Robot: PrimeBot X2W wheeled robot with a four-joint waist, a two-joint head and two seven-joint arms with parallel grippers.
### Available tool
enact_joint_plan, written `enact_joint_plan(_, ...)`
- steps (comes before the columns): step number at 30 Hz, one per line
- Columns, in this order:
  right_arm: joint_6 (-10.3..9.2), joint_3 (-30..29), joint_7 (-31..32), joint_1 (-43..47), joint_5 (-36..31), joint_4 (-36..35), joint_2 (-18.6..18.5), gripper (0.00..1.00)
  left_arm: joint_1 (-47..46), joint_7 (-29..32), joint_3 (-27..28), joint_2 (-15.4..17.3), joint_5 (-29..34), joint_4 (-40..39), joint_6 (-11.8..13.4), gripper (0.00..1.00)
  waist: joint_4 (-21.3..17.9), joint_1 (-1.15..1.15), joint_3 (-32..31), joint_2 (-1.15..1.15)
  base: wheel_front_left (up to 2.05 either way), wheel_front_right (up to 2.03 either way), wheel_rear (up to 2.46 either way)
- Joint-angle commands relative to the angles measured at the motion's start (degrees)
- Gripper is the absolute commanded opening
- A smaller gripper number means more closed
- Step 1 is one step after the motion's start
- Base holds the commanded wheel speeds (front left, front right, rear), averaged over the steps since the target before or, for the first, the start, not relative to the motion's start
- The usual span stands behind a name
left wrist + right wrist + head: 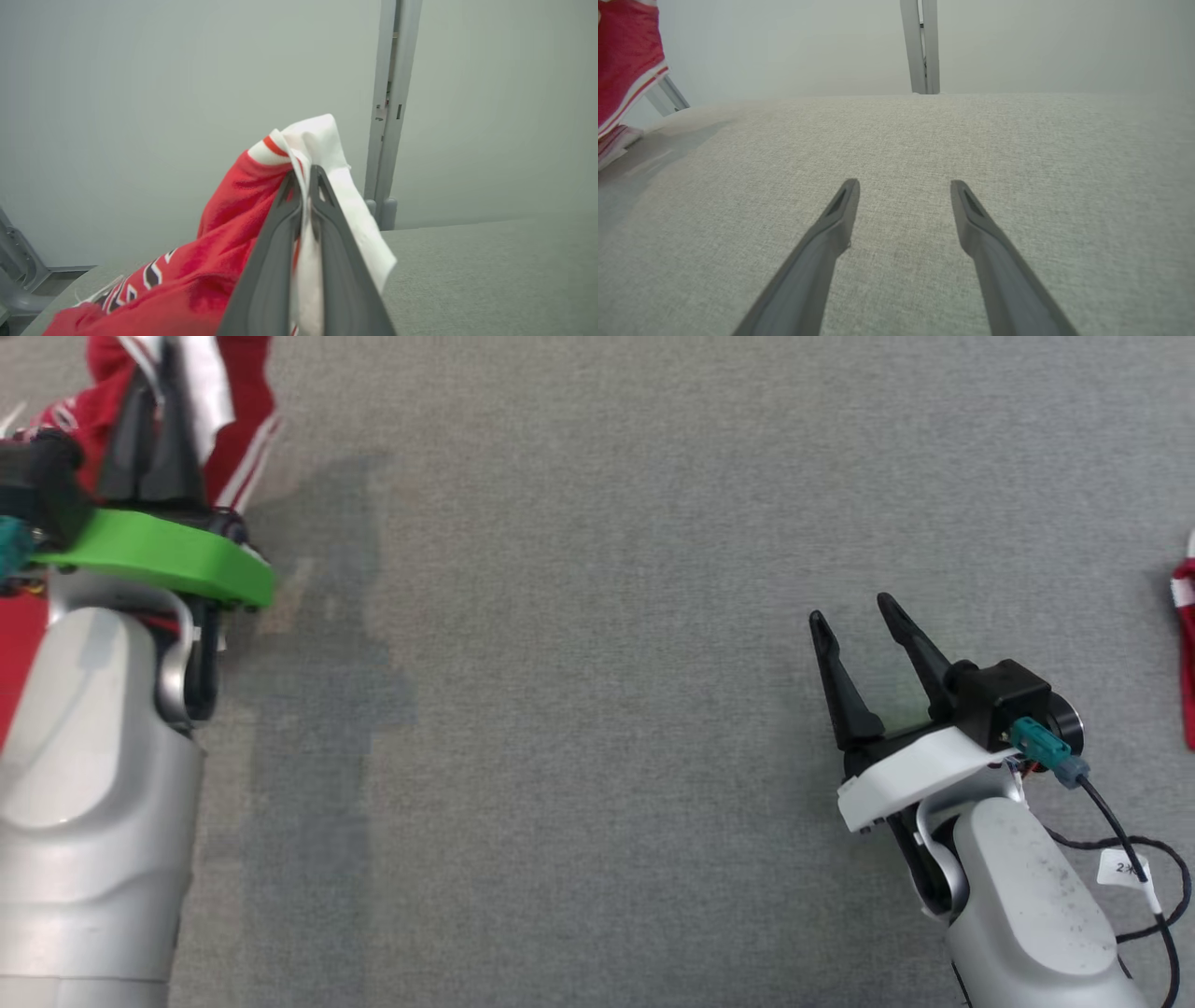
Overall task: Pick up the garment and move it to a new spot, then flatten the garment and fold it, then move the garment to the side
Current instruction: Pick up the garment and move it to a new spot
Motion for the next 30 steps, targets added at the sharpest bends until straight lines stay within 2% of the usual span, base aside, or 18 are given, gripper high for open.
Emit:
enact_joint_plan(1, -0.09, -0.2, 0.0, 1.5, 0.8, -0.1, -0.2, 1.0, 1.2, -0.2, -1.6, -0.8, -0.2, -1.1, -0.1, 0.0, -4.4, 0.0, -3.7, 0.0, 0.0, 0.0, 0.0)
enact_joint_plan(6, -0.09, 0.3, 0.0, 3.3, 1.9, 0.0, -0.2, 1.0, 2.6, -0.2, -6.3, -3.3, -2.4, -4.4, -0.1, 0.0, -9.9, 0.0, -6.0, 0.0, 0.0, 0.0, 0.0)
enact_joint_plan(13, -0.09, 0.5, 0.0, 5.1, 2.5, -0.1, -0.2, 1.0, 4.0, -0.2, -14.9, -7.0, -3.8, -3.9, -0.1, 0.0, -18.0, 0.0, -7.5, 0.0, 0.0, 0.0, 0.0)
enact_joint_plan(17, -0.09, 0.8, 0.0, 6.3, 2.9, 0.0, -0.2, 1.0, 5.6, -0.2, -20.1, -9.5, -3.8, -2.3, -0.1, 0.0, -21.2, 0.0, -7.9, 0.0, 0.0, 0.0, 0.0)
enact_joint_plan(19, -0.09, 1.1, 0.0, 6.8, 3.1, 0.0, -0.2, 1.0, 7.1, -0.2, -20.9, -10.4, -4.7, -1.4, -0.1, 0.0, -22.1, 0.0, -8.3, 0.0, 0.0, 0.0, 0.0)
enact_joint_plan(20, -0.09, 1.4, 0.0, 7.1, 3.1, 0.0, -0.2, 1.0, 7.8, -0.2, -20.7, -10.6, -4.6, -1.0, -0.1, 0.23, -22.5, 0.0, -8.4, 0.0, 0.0, 0.0, 0.0)
enact_joint_plan(21, -0.09, 1.7, 0.0, 7.3, 3.0, 0.1, -0.2, 1.0, 8.8, -0.2, -20.9, -10.9, -4.1, -0.5, -0.1, 0.83, -22.7, 0.0, -8.6, 0.0, 0.0, 0.0, 0.0)
enact_joint_plan(22, -0.09, 1.8, 0.0, 7.5, 2.9, 0.1, -0.2, 1.0, 9.8, -0.2, -21.1, -11.1, -3.9, 0.2, -0.1, 1.0, -22.8, 0.0, -8.7, 0.0, 0.0, 0.0, 0.0)
enact_joint_plan(26, -0.09, 1.1, 0.0, 8.0, 2.5, 0.5, -0.2, 1.0, 13.3, -0.1, -19.4, -11.4, -2.0, 2.0, -0.1, 1.0, -22.0, 0.0, -9.5, 0.0, 0.0, 0.0, 0.0)
enact_joint_plan(30, -0.09, 0.0, 0.0, 8.5, 1.9, 0.4, -0.2, 1.0, 16.8, -0.1, -14.9, -11.0, -0.6, 2.8, 0.1, 1.0, -19.8, 0.0, -10.4, 0.0, 0.0, 0.0, 0.0)
